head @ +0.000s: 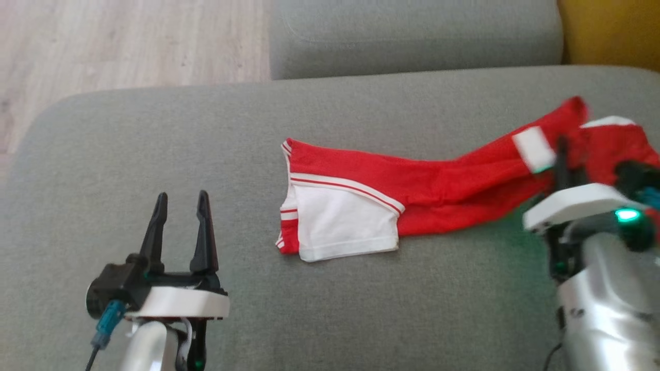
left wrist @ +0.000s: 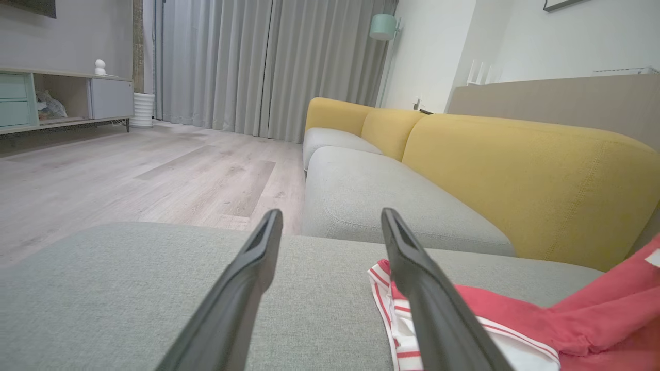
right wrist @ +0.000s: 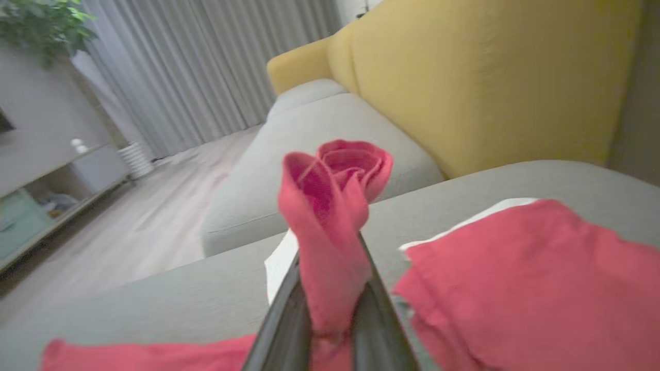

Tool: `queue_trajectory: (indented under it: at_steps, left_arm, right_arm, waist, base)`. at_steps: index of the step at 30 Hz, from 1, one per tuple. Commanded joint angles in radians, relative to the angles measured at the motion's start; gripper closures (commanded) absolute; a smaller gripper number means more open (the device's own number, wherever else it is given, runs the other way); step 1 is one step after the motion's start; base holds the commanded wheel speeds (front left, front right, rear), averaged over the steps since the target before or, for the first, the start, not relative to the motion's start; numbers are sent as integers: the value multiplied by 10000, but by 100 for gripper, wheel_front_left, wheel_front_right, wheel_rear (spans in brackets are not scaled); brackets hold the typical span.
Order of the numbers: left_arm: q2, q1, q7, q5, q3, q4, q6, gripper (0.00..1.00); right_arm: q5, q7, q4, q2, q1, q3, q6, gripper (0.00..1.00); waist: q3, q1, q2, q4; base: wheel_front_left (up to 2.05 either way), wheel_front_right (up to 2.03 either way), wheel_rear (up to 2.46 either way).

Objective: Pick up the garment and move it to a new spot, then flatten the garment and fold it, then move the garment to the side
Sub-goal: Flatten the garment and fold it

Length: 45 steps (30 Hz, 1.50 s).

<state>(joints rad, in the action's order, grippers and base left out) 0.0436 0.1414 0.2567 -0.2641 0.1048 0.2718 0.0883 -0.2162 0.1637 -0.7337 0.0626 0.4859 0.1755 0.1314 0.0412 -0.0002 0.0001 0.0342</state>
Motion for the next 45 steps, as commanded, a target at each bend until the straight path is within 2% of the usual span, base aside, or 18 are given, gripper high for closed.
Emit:
queue_trajectory:
  at_steps: [1,6,7,12,24,34,35,36,40,45]
  left_arm:
    - [67,198,51,-18,-237,-337,-34,0]
    - [67,162,51,54,-192,-373,-29,0]
    - [67,162,51,54,-192,-373,-29,0]
    - [69,234,51,120,-15,-345,43,0]
    - [134,797,51,209,378,-246,130,0]
    - [116,909,51,134,419,-198,110,0]
    - [114,905,51,130,427,-193,107,0]
    - [113,902,51,125,440,-182,108,0]
    - [133,879,51,119,382,-147,67,0]
    - [159,831,51,82,263,-238,31,0]
  right_arm:
    - [-769,-122,529,-118,98,-1183,-7,100]
    - [-2170,-311,1009,-121,-87,-3525,-7,100]
    - [-2170,-311,1009,-121,-87,-3525,-7,100]
    - [-2778,-321,961,-122,85,-5347,-7,100]
    - [-3666,86,-893,-123,900,-7395,-7,100]
    - [-4441,488,-1967,-123,1279,-8566,-7,100]
    - [-4447,509,-1973,-123,1307,-8772,-7,47]
    - [-4492,461,-1879,-123,1292,-9068,-7,0]
    - [-4807,471,-1154,-123,1312,-10020,-7,0]
    - [-5213,810,-636,-123,1614,-10025,-7,0]
  waist:
    - [-237,2,-1,268]
    - [-446,2,-1,708]
    - [-446,2,-1,708]
    - [-374,2,-1,1290]
    - [427,2,-1,2680]
    - [665,2,-1,3083]
    - [678,2,-1,3083]
    - [689,2,-1,3078]
    - [653,2,-1,2895]
    - [499,2,-1,2399]
  base:
    - [0,0,0]
    - [0,0,0]
    - [0,0,0]
    - [0,0,0]
    - [0,0,0]
    - [0,0,0]
    - [0,0,0]
    - [0,0,0]
    - [0,0,0]
    - [0,0,0]
